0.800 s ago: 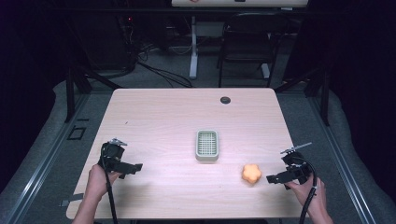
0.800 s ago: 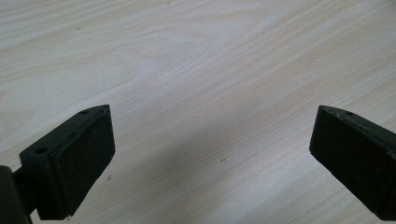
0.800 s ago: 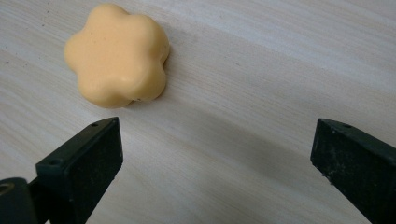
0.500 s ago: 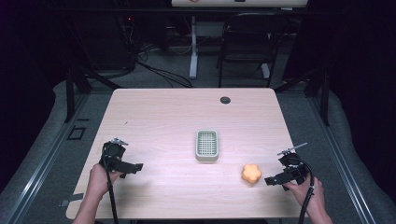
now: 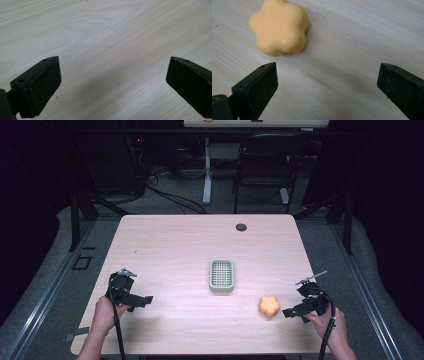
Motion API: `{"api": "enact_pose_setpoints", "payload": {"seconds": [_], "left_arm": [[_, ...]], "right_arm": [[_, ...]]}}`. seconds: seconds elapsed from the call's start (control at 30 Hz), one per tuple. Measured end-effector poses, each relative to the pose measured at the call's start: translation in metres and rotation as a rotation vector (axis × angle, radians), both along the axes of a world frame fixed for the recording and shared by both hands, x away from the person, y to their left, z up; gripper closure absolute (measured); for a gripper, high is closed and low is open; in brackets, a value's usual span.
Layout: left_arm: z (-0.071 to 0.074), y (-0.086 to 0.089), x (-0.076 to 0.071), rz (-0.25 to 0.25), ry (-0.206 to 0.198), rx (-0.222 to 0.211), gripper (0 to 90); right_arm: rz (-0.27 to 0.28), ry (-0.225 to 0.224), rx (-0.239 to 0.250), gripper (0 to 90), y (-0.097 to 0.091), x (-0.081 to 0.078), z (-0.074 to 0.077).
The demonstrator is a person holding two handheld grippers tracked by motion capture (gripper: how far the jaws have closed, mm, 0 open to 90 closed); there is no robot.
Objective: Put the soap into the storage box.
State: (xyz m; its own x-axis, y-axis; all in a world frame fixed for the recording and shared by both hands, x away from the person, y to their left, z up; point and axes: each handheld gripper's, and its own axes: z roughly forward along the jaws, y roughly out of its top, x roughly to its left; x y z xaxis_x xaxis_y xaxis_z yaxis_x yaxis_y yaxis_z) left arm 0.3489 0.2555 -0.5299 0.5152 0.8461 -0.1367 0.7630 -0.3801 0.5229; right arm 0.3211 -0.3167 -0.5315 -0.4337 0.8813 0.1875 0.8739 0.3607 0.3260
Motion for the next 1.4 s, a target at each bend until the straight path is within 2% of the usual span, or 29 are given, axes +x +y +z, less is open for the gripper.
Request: {"api": "enact_pose_setpoints", "payload": {"seconds": [0.13,0.17,0.23,0.27,0.37,0.4,0.43,0.57,0.63,0.7,0.73,0.87,0.9,0.97,1.0,1.03,1.13,1.2,1.23,1.27,1.3,1.33,1.4], "left_arm": [[-0.002,0.002,-0.001,-0.014,0.011,-0.001,0.2],[-0.001,0.003,-0.001,-0.007,0.010,-0.004,0.2],[-0.001,0.004,-0.001,-0.006,0.011,-0.007,0.2],[0.000,0.003,-0.001,-0.009,0.010,-0.006,0.2],[0.001,-0.003,0.000,-0.022,0.005,0.004,0.2],[0.001,-0.005,0.000,-0.029,0.006,0.008,0.2],[0.002,-0.006,0.000,-0.030,0.003,0.009,0.2],[0.002,-0.008,0.001,-0.035,0.002,0.013,0.2],[0.002,-0.007,0.002,-0.035,0.002,0.011,0.2],[0.001,-0.008,0.002,-0.032,0.001,0.011,0.2],[0.001,-0.008,0.002,-0.036,0.002,0.012,0.2],[0.002,-0.008,0.001,-0.039,0.002,0.011,0.2],[0.002,-0.008,0.000,-0.036,0.003,0.009,0.2],[0.002,-0.009,0.000,-0.038,0.003,0.012,0.2],[0.003,-0.009,0.000,-0.040,-0.001,0.015,0.2],[0.003,-0.010,0.000,-0.040,-0.002,0.017,0.2],[0.003,-0.010,0.000,-0.044,-0.001,0.020,0.2],[0.003,-0.009,0.000,-0.041,-0.002,0.013,0.2],[0.003,-0.009,0.000,-0.042,0.000,0.015,0.2],[0.003,-0.009,0.000,-0.043,0.004,0.015,0.2],[0.003,-0.010,0.001,-0.042,0.004,0.015,0.2],[0.003,-0.011,0.001,-0.048,0.008,0.013,0.2],[0.002,-0.012,0.001,-0.054,0.005,0.017,0.1]], "right_arm": [[0.013,-0.012,-0.015,0.4,0.003,0.004,0.002],[0.012,-0.017,0.002,0.1,0.006,0.005,0.003],[0.019,-0.025,-0.013,0.0,0.011,0.005,0.003],[0.045,-0.020,-0.017,0.0,0.015,0.004,0.004],[0.063,-0.020,-0.029,0.0,0.018,0.002,0.006],[0.054,-0.027,-0.010,0.0,0.021,0.001,0.006],[0.068,-0.032,-0.031,0.0,0.021,0.000,0.007],[0.076,-0.045,-0.035,0.0,0.024,-0.001,0.008],[0.071,-0.027,-0.024,0.0,0.026,0.001,0.009],[0.088,-0.038,-0.048,0.0,0.027,0.004,0.010],[0.074,-0.031,-0.043,0.0,0.028,0.004,0.011],[0.091,-0.028,-0.042,0.0,0.034,0.010,0.012],[0.110,-0.025,-0.060,0.0,0.034,0.012,0.013],[0.104,-0.022,-0.028,0.0,0.038,0.014,0.011],[0.106,-0.020,-0.052,0.0,0.040,0.015,0.011],[0.115,-0.010,-0.040,0.0,0.042,0.018,0.010],[0.135,0.020,-0.098,0.0,0.048,0.023,0.011],[0.144,0.037,-0.104,0.0,0.052,0.025,0.010],[0.145,0.027,-0.097,0.1,0.053,0.026,0.008],[0.150,0.027,-0.117,0.0,0.055,0.026,0.008],[0.153,0.058,-0.125,0.0,0.056,0.027,0.009],[0.146,0.045,-0.111,0.0,0.058,0.027,0.007],[0.161,0.040,-0.129,0.0,0.060,0.029,0.007]]}}
